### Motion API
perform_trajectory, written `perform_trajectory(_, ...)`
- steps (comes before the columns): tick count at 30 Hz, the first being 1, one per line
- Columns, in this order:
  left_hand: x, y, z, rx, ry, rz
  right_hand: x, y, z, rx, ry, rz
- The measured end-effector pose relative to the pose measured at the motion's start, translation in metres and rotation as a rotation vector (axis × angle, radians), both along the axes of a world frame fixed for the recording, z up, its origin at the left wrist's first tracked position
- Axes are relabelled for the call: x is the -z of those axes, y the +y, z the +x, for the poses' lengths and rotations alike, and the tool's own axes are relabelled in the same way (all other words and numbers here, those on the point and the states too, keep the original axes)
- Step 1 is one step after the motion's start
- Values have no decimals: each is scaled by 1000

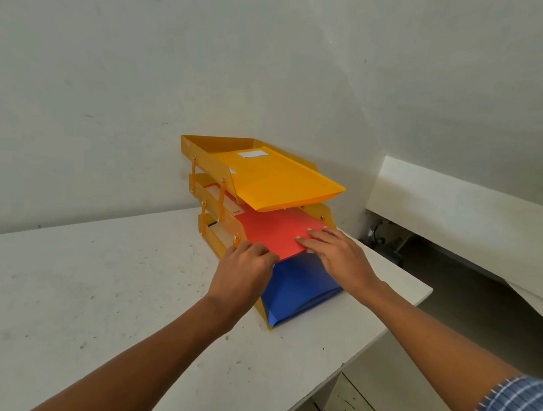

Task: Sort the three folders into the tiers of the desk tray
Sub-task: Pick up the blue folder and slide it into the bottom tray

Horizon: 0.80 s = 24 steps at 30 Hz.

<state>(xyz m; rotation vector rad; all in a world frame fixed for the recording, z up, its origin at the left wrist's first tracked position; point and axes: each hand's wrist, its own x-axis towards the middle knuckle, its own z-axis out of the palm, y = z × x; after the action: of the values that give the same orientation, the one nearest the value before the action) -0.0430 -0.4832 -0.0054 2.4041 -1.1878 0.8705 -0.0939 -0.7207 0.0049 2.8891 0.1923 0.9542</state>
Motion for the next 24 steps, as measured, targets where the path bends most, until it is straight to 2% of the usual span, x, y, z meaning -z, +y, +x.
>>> perform_trajectory(7,1,-5,11,-58,-14,88,1,3,20,-11,12,-14)
perform_trajectory(14,-14,6,10,72,71,-39,-9,-1,10,-60,-13,-58)
perform_trajectory(17,-36,13,1,152,-24,-113,-27,1,0,-71,-121,-87)
perform_trajectory(20,-61,14,2,147,-107,-173,-50,4,-3,-60,-207,-72)
perform_trajectory(24,-81,13,20,40,-134,-105,-75,3,8,-20,-137,-7)
